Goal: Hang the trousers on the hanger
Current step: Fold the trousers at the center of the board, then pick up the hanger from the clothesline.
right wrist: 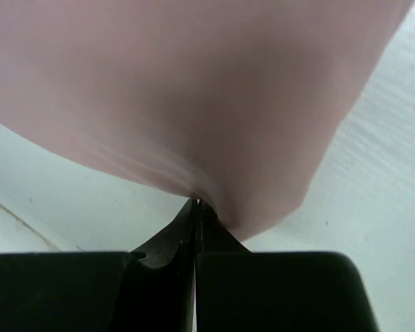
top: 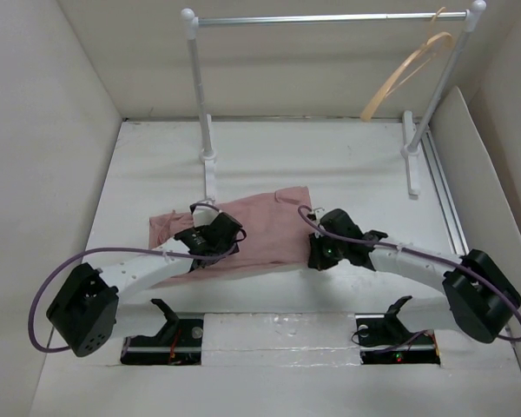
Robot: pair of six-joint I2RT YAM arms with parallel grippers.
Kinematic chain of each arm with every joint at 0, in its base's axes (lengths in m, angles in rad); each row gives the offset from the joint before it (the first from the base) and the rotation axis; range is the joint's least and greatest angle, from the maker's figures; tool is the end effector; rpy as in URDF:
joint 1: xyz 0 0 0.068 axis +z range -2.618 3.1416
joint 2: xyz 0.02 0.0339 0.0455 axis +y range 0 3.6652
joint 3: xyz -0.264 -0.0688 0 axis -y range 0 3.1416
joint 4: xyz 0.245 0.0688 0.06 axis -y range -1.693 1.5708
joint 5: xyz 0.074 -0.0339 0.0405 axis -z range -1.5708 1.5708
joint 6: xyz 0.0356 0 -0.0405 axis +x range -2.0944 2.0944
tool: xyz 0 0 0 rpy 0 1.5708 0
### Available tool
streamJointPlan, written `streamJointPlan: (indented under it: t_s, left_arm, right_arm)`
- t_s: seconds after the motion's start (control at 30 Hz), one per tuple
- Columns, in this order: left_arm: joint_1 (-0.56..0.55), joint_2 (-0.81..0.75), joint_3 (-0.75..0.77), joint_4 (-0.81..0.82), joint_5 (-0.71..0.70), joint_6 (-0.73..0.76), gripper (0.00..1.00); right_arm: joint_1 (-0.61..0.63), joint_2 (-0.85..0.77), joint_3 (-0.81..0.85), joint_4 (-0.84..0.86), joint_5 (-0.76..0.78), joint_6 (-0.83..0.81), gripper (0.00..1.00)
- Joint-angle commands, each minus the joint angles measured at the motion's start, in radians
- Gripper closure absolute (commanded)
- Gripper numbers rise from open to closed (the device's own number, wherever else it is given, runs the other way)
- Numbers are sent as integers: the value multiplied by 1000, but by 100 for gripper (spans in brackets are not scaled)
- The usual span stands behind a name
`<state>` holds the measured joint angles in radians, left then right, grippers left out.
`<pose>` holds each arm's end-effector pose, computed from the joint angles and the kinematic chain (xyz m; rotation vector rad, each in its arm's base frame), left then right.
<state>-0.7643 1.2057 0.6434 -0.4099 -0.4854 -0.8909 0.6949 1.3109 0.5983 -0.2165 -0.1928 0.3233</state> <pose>0.1735 -0.1433 0.1931 -0.3331 2.3716 -0.1425 0.1815 0.1602 0.1666 -0.5623 2.5391 0.6405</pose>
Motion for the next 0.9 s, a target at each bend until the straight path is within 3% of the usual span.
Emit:
streamJointPlan:
  t_s: [0.0,0.07,0.13,0.17,0.27,0.37,0.4,0.5,0.53,0.57,0.67,0.8,0.87]
  left_arm:
    - [8,-11,-4,3,16,-52,27]
    - [8,-47,35,-27,16,-34,27]
    - [8,-96,88,-68,11,2,27]
    - [8,-112,145,-79,11,16,27]
    - [8,-152,257,-105,10,73,28]
    - [8,-152,349,-98,33,131,32]
    - [-1,-146,370,-92,51,148,35]
    - [-48,-110,439,-61,70,197,69]
    - [-49,-94,455,-29,86,211,91]
    - [-49,-87,455,-9,112,219,100]
    - [-49,-74,431,83,215,242,100]
    - [-49,-81,386,149,303,242,100]
    - [-49,-86,362,175,324,248,89]
  right_arm:
    - [-1,-61,-9,42,-7,33,100]
    - [-1,-87,26,-57,-5,-4,98]
    - [9,-125,138,-186,4,-38,87]
    - [9,-175,187,-232,24,-56,73]
    - [-37,-237,421,-306,35,-134,45]
    - [-177,-231,690,-348,17,-200,29]
    - [-225,-201,749,-345,-5,-226,28]
    - [-429,-144,931,-294,-97,-221,21]
    - [-536,-95,1001,-259,-168,-213,17]
    - [-584,-72,1024,-235,-186,-202,16]
    - [-740,25,1089,-176,-241,-136,12]
    - [-837,145,1156,-104,-301,-46,5]
    - [-851,244,1190,-66,-376,-1,2]
